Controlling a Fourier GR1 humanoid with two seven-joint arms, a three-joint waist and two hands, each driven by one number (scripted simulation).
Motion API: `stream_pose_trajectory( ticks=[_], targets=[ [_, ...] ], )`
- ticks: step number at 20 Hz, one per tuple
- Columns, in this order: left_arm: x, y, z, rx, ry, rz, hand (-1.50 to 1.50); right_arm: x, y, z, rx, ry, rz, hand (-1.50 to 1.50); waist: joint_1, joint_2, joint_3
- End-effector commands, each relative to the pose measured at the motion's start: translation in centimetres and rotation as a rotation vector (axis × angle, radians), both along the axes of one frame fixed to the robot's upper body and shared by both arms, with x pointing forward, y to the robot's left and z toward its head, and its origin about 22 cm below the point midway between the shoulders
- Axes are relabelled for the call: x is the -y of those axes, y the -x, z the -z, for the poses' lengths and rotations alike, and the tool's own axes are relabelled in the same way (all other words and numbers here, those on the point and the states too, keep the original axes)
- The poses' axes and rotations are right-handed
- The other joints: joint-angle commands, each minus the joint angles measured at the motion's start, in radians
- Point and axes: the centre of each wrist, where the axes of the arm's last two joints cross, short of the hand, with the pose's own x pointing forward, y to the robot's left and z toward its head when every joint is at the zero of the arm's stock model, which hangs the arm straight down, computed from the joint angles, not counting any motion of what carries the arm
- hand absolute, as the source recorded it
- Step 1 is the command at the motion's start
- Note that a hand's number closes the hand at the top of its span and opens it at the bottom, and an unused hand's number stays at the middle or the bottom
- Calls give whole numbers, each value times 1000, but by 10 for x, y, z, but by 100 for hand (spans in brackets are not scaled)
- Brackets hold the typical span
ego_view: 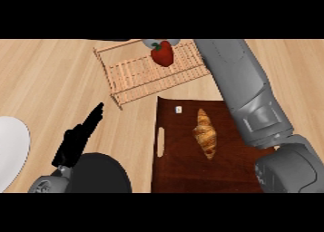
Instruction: Pick the bell pepper from the tray and place it in the tiered shelf
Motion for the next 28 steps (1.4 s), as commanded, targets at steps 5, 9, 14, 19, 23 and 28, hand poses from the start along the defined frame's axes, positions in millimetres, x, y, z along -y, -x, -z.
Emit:
stream_pose_trajectory(
  ticks=[5,9,14,19,23,28],
  targets=[
    [4,-2,-6,-7,6,-15,0,33,-7,-11,194,-265,204,-150,-21,-5,0],
    [-12,12,9,-5,-3,-48,0,63,-11,-36,280,-337,390,-150,-40,-14,-1],
    [-14,13,8,-19,3,-67,0,133,-14,-19,283,-330,601,-150,-68,-23,0],
    [-10,20,16,-40,-10,-68,0,211,-3,-11,240,-302,610,-150,-90,-32,0],
    [-25,21,11,-34,7,-100,0,254,12,7,287,-274,550,-150,-91,-33,0],
    [-14,23,7,-31,5,-107,0,300,34,24,289,-219,497,-150,-91,-34,0]
  ],
)
